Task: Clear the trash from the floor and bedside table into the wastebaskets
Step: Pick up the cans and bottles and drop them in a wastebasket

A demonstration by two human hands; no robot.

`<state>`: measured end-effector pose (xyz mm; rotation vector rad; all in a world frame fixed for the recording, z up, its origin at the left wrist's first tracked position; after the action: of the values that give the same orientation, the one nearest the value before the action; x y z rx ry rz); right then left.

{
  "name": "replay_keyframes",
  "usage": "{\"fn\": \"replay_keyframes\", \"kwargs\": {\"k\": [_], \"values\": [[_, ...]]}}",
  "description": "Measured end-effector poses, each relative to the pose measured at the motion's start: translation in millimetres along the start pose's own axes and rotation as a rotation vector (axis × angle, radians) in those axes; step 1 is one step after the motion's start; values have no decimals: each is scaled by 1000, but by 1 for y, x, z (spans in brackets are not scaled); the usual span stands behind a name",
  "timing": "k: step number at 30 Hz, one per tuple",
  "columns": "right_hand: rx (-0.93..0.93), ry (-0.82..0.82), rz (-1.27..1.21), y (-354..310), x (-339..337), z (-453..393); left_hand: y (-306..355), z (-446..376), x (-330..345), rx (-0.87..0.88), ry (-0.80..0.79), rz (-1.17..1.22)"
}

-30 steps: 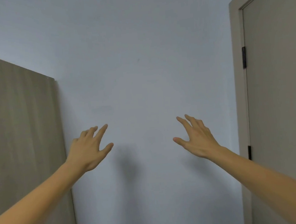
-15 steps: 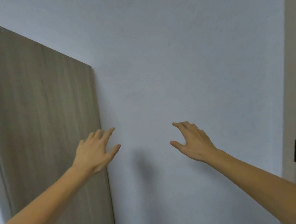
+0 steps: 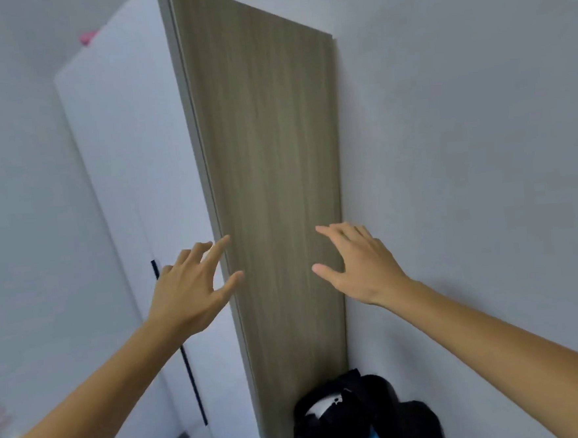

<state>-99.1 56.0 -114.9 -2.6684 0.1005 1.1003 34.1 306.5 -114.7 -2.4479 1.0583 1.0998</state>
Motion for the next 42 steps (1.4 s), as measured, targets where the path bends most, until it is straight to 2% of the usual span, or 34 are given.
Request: {"fn": "replay_keyframes", "kwargs": {"k": [10,18,24,34,42], "values": [[-296,-132,-336,-241,82,27,-161,179,-133,-332,12,-238],[-420,-238,-530,-455,143,91,-299,347,-226,-570,15,-386],[-478,-317,-598,-583,187,140,-378,434,-270,-687,11,-417],[-552,-474,-645,-690,260,189,-453,507,-280,-807,4,-445],[-547,-436,-729,-743,329,150,-537,497,-259,-848,-6,-448]]}}
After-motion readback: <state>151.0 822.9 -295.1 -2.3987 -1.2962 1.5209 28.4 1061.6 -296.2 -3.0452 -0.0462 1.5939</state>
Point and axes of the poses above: each hand's wrist, its own z-axis away from the middle knuckle, its own x-axis out of the palm, y = z × x, the point moved 6 cm from there along -z, towards the middle knuckle, and after that the axes turned 13 degrees about y, right-handed, at the moved point
